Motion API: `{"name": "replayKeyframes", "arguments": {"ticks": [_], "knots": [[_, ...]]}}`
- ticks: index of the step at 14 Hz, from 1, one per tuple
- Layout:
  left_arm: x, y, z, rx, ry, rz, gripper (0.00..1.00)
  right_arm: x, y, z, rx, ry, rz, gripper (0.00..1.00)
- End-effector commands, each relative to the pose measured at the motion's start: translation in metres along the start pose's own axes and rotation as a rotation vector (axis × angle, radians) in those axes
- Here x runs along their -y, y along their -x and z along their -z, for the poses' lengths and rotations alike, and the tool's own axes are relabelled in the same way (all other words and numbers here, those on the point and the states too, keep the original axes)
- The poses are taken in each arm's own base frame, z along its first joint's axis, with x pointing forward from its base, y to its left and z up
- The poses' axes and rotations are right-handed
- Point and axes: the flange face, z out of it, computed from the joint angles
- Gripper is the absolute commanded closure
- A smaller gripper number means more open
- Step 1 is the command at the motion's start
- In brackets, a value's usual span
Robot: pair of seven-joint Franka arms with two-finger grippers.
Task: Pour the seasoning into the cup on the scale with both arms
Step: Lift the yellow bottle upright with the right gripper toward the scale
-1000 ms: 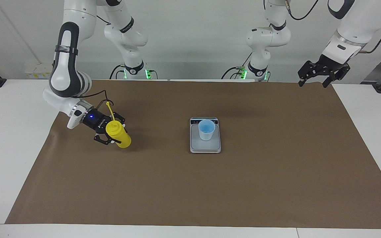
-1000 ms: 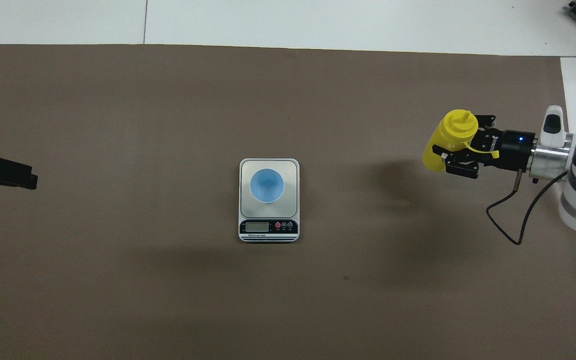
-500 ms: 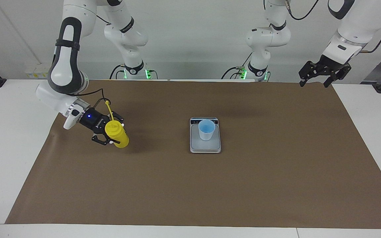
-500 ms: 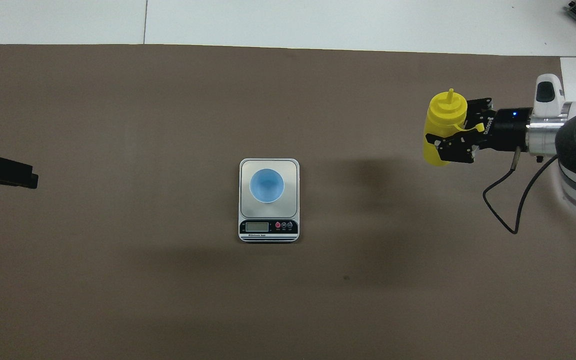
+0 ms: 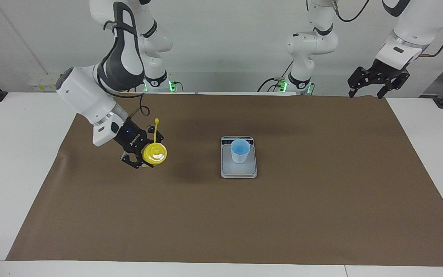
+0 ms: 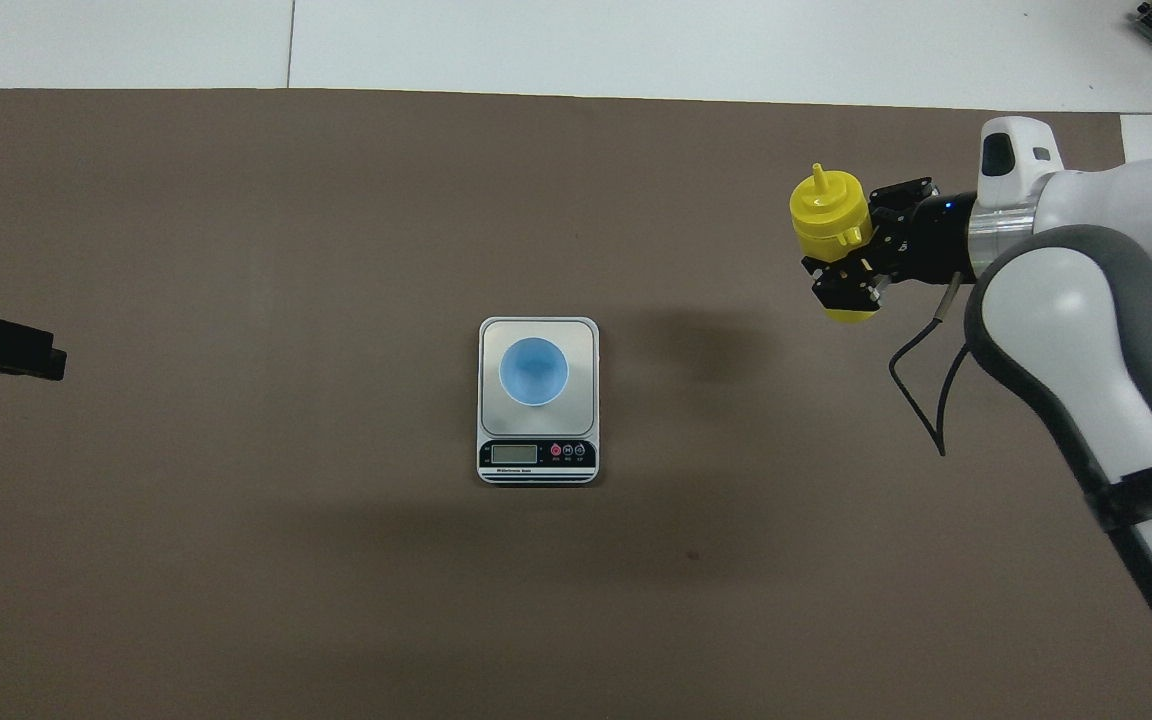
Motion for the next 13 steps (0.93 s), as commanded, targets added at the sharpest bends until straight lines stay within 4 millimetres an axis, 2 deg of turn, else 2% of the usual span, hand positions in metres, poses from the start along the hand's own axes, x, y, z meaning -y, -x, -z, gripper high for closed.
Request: {"name": "replayKeyframes", "arguments": {"ticks": [1, 2, 3, 5, 7, 9, 13], "knots": [[0.002, -0.007, 0.002, 0.014, -0.008, 0.001, 0.0, 0.029, -0.033, -0.012, 0.094, 0.083, 0.034, 1.0], [0.001, -0.011, -0.003, 0.017, -0.012, -0.001, 0.0, 0.042, -0.042, -0.02, 0.147, 0.111, 0.041, 1.0], [0.0, -0.021, -0.021, 0.058, -0.01, -0.005, 0.0, 0.061, -0.055, -0.031, 0.198, 0.141, 0.064, 1.0], [-0.002, -0.021, -0.014, 0.037, -0.009, -0.006, 0.0, 0.09, -0.073, -0.043, 0.272, 0.195, 0.137, 1.0], [-0.003, -0.018, -0.012, 0.024, -0.008, -0.001, 0.0, 0.099, -0.077, -0.05, 0.327, 0.237, 0.205, 1.0], [-0.003, -0.016, -0.016, 0.031, -0.008, -0.001, 0.0, 0.128, -0.094, -0.064, 0.386, 0.288, 0.352, 1.0], [0.0, -0.014, -0.017, 0.036, -0.008, 0.007, 0.0, 0.155, -0.104, -0.087, 0.495, 0.371, 0.554, 1.0]]}}
